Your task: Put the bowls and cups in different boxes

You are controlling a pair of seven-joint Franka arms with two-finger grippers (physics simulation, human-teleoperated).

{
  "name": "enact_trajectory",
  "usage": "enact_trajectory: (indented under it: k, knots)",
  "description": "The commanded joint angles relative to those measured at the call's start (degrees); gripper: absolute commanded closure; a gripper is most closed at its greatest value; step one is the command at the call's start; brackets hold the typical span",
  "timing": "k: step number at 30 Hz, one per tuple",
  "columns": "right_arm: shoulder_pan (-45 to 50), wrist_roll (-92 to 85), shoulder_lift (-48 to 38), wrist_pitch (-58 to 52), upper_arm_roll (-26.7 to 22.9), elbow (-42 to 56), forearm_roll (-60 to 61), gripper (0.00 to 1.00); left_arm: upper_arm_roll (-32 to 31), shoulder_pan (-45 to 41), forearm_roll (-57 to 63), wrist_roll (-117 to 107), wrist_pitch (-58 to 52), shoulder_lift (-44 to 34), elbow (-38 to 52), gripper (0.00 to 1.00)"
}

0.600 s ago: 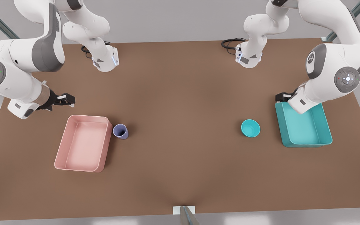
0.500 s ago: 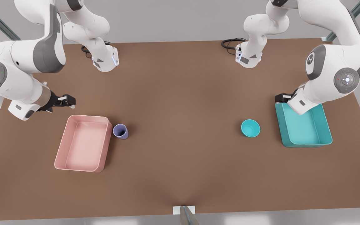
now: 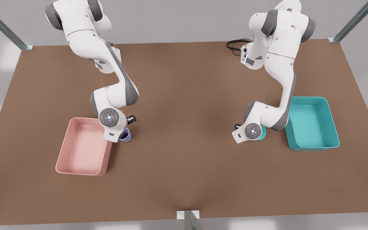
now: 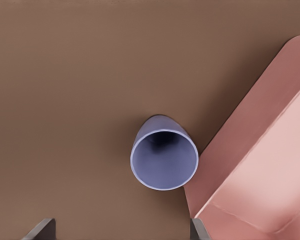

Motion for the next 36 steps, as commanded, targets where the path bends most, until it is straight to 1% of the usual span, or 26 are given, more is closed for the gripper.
enact_trajectory:
  k: [1, 3, 6, 11, 12, 13, 14, 15, 16, 20, 22, 23, 24, 27, 30, 31, 32, 33, 36]
  knots:
    - [-0.2, 4.6, 0.3, 12.1, 0.0, -0.9, 0.2, 0.00, 0.0, 0.0, 0.4, -5.5, 10.1, -0.6, -2.7, 0.00]
    - [-0.1, 4.6, 1.4, 12.6, 0.0, -1.0, 0.3, 0.00, 0.0, 0.0, 0.3, -7.0, 13.2, -1.8, -5.7, 0.00]
    - [0.1, 4.6, 1.4, 13.8, 0.0, -4.0, 0.0, 0.00, 0.0, 0.1, 0.2, -7.1, 13.4, -2.6, -8.4, 0.00]
    - [0.0, 4.6, 0.6, 18.0, 0.0, -8.7, 0.1, 0.00, 0.1, 0.3, 0.4, -7.1, 16.3, 0.1, -9.1, 0.00]
    - [0.0, 4.6, 0.7, 18.0, 0.0, -8.7, 0.1, 0.00, 0.1, 0.3, 0.5, -7.1, 16.3, 0.3, -9.1, 0.07]
    - [0.0, 4.6, 0.9, 18.1, 0.0, -8.9, 0.1, 0.00, 0.1, 0.4, 0.6, -7.0, 16.2, 0.3, -9.1, 0.34]
    - [0.0, 4.6, 1.0, 18.5, 0.0, -9.0, 0.1, 0.00, 0.2, 0.4, 0.7, -7.0, 16.2, 0.3, -9.1, 0.50]
    - [0.0, 4.5, 1.2, 18.5, 0.0, -9.0, 0.1, 0.00, 0.2, 0.4, 0.7, -7.0, 16.1, 0.3, -9.0, 0.55]
    - [0.0, 4.6, 1.4, 18.7, 0.0, -9.0, 0.1, 0.00, 0.4, 0.4, 0.7, -6.9, 16.0, 0.1, -8.9, 0.66]
    - [0.1, 4.5, 2.8, 19.3, 0.0, -9.0, 0.1, 0.00, 1.1, 0.3, 1.1, -6.7, 15.8, 0.0, -8.7, 0.72]
    - [0.3, 4.5, 3.3, 19.4, 0.0, -9.0, 0.1, 0.00, 1.6, 0.3, 1.4, -6.5, 15.7, -0.1, -8.5, 0.72]
    - [0.3, 4.5, 3.5, 19.7, 0.0, -9.0, 0.1, 0.00, 2.0, 0.3, 1.5, -6.4, 15.2, -0.6, -8.4, 0.76]
    - [0.3, 4.5, 3.8, 19.8, 0.0, -9.0, 0.1, 0.00, 2.5, 0.3, 1.9, -6.4, 12.7, -1.4, -7.5, 0.79]
    - [0.2, 4.4, 4.6, 20.1, -0.1, -9.5, 0.0, 0.00, 3.3, 0.4, 6.1, -6.4, 2.0, -5.4, -2.8, 0.79]
    - [0.0, 3.8, 4.5, 20.9, -0.1, -10.2, 0.0, 0.00, 7.5, 0.7, 6.1, -7.0, -14.0, -12.6, -0.9, 0.79]
    - [-0.1, 3.8, 4.7, 21.2, -0.1, -10.2, 0.0, 0.00, 8.8, 1.8, 6.2, -6.7, -18.8, -12.9, 1.2, 0.79]
    - [-0.1, 3.8, 5.2, 21.6, -0.1, -10.2, 0.0, 0.00, 10.8, 4.7, 6.1, -6.9, -18.7, -14.2, 1.2, 0.79]
    - [0.0, 3.8, 5.8, 21.9, -0.1, -10.2, 0.0, 0.00, 11.4, 8.3, 5.8, -6.4, -16.1, -14.3, 1.1, 0.79]
    - [0.0, 3.8, 6.9, 22.9, -0.1, -10.2, -0.1, 0.00, 11.8, 12.8, 5.9, -4.0, -12.6, -14.2, 0.7, 0.79]
